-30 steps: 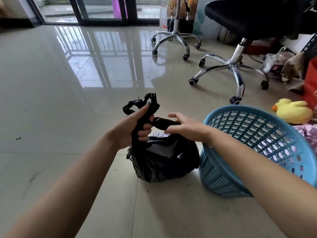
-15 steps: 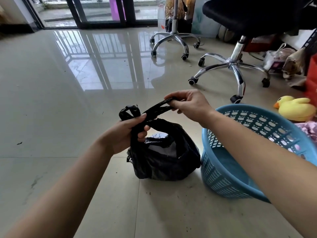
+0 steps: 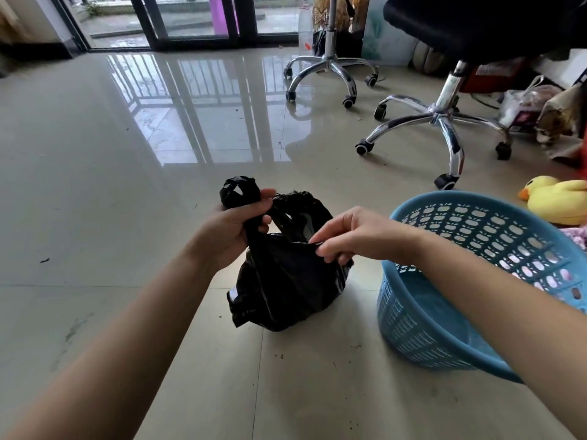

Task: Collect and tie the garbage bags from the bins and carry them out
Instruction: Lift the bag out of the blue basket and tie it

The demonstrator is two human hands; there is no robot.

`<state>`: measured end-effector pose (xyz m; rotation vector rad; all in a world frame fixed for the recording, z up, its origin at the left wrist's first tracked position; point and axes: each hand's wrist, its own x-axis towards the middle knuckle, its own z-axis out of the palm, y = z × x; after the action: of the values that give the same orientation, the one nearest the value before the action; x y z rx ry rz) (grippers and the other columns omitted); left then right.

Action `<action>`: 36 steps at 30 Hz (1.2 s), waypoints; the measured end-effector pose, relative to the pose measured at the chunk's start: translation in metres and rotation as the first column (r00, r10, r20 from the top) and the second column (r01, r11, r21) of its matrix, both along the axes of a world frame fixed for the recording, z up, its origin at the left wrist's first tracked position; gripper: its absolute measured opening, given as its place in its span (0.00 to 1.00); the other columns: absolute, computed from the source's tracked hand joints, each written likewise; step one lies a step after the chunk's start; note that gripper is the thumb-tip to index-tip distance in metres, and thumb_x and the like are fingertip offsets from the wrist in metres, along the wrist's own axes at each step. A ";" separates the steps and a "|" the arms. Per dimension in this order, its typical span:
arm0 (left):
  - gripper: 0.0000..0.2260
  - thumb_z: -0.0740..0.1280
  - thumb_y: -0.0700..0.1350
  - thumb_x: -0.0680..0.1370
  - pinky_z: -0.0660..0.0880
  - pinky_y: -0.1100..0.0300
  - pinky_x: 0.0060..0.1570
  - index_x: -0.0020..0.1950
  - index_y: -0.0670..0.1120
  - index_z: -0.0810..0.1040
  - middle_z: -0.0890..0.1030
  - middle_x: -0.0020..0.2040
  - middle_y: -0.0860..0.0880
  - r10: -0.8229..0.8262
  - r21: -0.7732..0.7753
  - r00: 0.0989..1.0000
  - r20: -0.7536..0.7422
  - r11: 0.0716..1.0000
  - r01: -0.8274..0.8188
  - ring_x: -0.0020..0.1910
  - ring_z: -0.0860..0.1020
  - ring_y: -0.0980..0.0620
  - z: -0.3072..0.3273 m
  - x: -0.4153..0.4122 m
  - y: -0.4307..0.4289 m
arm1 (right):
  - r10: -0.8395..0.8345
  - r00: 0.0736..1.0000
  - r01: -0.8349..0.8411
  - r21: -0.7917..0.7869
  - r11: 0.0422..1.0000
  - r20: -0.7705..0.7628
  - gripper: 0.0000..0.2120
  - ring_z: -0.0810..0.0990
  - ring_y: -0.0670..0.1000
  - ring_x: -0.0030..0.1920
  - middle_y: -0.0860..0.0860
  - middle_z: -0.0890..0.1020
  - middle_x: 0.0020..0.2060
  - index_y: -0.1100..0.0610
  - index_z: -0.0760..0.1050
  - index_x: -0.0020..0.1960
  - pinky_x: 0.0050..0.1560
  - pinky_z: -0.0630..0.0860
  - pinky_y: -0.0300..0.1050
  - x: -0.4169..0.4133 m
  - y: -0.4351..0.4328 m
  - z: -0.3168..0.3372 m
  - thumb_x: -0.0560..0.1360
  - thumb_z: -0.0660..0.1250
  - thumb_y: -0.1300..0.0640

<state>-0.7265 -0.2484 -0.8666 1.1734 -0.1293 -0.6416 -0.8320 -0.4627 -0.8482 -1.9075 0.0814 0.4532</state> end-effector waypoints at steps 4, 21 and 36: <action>0.07 0.70 0.35 0.72 0.78 0.63 0.35 0.49 0.42 0.83 0.79 0.38 0.47 -0.089 0.073 0.989 0.120 0.994 0.081 0.32 0.78 0.54 0.010 -0.004 0.006 | -0.224 0.953 0.237 -0.037 0.971 0.206 0.09 0.76 0.49 0.46 0.49 0.81 0.44 0.46 0.82 0.47 0.47 0.70 0.41 0.013 -0.004 -0.004 0.67 0.74 0.54; 0.10 0.66 0.27 0.75 0.82 0.53 0.50 0.40 0.41 0.81 0.85 0.44 0.42 0.172 0.424 0.894 0.413 0.833 -0.356 0.46 0.84 0.44 -0.001 -0.009 0.015 | -0.038 0.941 0.168 -0.367 0.915 0.337 0.07 0.77 0.52 0.43 0.49 0.80 0.37 0.49 0.74 0.42 0.45 0.72 0.44 0.030 0.048 -0.034 0.76 0.60 0.57; 0.13 0.48 0.29 0.70 0.70 0.57 0.41 0.38 0.46 0.64 0.68 0.31 0.47 0.237 -0.120 0.954 -0.186 0.958 -0.261 0.31 0.75 0.46 -0.006 -0.024 -0.004 | -0.306 0.946 0.316 0.484 0.816 -0.102 0.21 0.75 0.42 0.56 0.44 0.77 0.53 0.45 0.74 0.61 0.48 0.68 0.35 0.011 0.051 -0.049 0.71 0.67 0.40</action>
<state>-0.7504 -0.2520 -0.8725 0.9716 0.1153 -0.4964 -0.8212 -0.4113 -0.8974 -1.3463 0.2632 0.2360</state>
